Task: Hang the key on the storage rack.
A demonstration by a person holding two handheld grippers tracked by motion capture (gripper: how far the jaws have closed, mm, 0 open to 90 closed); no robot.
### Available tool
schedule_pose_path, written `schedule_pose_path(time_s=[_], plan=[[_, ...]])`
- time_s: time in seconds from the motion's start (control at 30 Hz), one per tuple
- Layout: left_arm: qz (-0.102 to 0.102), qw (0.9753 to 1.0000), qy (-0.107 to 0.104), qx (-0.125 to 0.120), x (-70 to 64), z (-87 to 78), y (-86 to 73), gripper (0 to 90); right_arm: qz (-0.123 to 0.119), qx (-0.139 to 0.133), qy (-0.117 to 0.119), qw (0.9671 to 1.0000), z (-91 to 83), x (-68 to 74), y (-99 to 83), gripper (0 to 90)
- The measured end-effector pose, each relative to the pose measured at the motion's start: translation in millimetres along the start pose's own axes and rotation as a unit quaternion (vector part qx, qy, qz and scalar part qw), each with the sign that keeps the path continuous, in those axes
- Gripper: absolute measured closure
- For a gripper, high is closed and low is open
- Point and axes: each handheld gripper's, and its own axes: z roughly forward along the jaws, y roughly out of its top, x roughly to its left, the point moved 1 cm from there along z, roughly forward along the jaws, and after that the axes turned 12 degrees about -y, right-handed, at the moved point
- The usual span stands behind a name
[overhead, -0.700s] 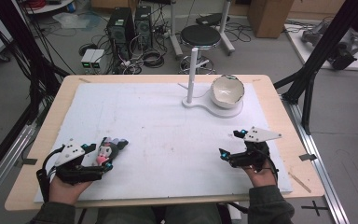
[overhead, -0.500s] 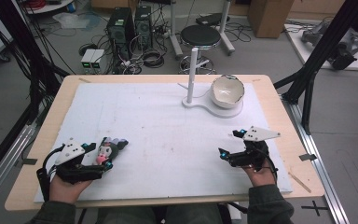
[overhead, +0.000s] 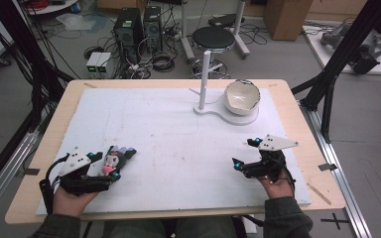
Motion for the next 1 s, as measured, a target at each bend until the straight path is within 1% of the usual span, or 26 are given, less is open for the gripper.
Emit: schedule_pose_path(time_s=[0.03,0.13,0.17,0.3,0.47,0.5,0.53,0.57,0.6,0.67,0.73,0.77,0.8,0.83,0.87,0.9,0.93,0.97,1.0], plan=[[-0.002,1.0000,0.000,-0.002,-0.5,0.0,0.0,18.5,0.000,0.000,0.000,1.0000,0.0,0.0,0.0,10.0],[0.001,1.0000,-0.002,0.001,-0.8,-0.6,0.2,18.5,0.003,0.002,0.000,1.0000,-1.5,1.8,0.5,10.0],[0.001,1.0000,-0.001,-0.001,-1.4,-0.8,0.3,18.5,-0.001,0.000,0.000,1.0000,-1.4,1.7,0.7,10.0],[0.000,1.0000,-0.002,-0.003,-1.8,-1.4,1.1,18.5,-0.003,-0.001,0.001,1.0000,-1.6,3.2,1.2,10.0],[0.000,1.0000,0.002,-0.005,-1.0,-1.9,1.6,18.5,-0.003,0.002,0.002,1.0000,-0.7,3.3,0.7,10.1],[-0.003,1.0000,0.002,-0.005,-0.8,-2.0,1.9,18.5,-0.003,0.002,0.002,1.0000,-0.7,3.3,0.7,10.1],[-0.004,1.0000,0.005,-0.006,-0.7,-2.2,2.2,18.5,-0.002,0.003,0.003,1.0000,-0.7,3.5,0.6,10.0],[-0.001,0.9999,0.010,-0.008,-1.0,-2.2,3.4,18.7,-0.004,0.002,0.002,1.0000,-0.8,3.2,0.4,10.0],[-0.002,0.9999,0.012,-0.007,-1.4,-2.1,4.2,18.7,-0.001,0.005,0.001,1.0000,-1.3,3.5,0.3,10.1],[-0.003,0.9999,0.015,-0.008,-1.4,-1.9,5.4,18.8,-0.002,0.004,0.001,1.0000,-1.5,3.2,0.1,10.0],[-0.005,0.9997,0.022,-0.011,0.4,-3.9,10.2,19.5,-0.003,0.001,-0.002,1.0000,-1.9,2.8,0.0,10.0],[-0.005,0.9997,0.022,-0.011,0.4,-3.9,10.2,19.8,0.002,0.004,-0.002,1.0000,-2.4,3.5,0.0,10.0],[-0.014,0.9994,0.026,-0.017,2.2,-5.2,13.4,19.9,-0.001,0.002,-0.001,1.0000,-2.1,3.2,0.0,10.0],[-0.014,0.9994,0.026,-0.017,2.2,-5.2,13.4,20.0,-0.001,0.002,-0.001,1.0000,-2.1,3.2,0.0,10.0],[-0.022,0.9992,0.029,-0.017,5.1,-6.9,15.9,20.1,-0.002,0.003,0.000,1.0000,-2.0,3.4,-0.3,10.0],[-0.022,0.9992,0.029,-0.017,5.1,-6.9,15.9,20.5,-0.002,0.003,0.000,1.0000,-2.0,3.4,-0.3,10.0],[-0.028,0.9990,0.028,-0.020,6.3,-7.2,16.9,21.7,-0.001,0.005,-0.001,1.0000,-2.1,3.5,-0.7,10.0],[-0.029,0.9990,0.028,-0.020,8.0,-8.0,18.0,22.4,-0.001,0.005,-0.002,1.0000,-2.1,3.4,-0.9,10.1],[-0.032,0.9987,0.035,-0.019,10.2,-8.5,20.3,22.9,0.000,0.005,-0.001,1.0000,-1.9,3.2,-1.1,10.0]])
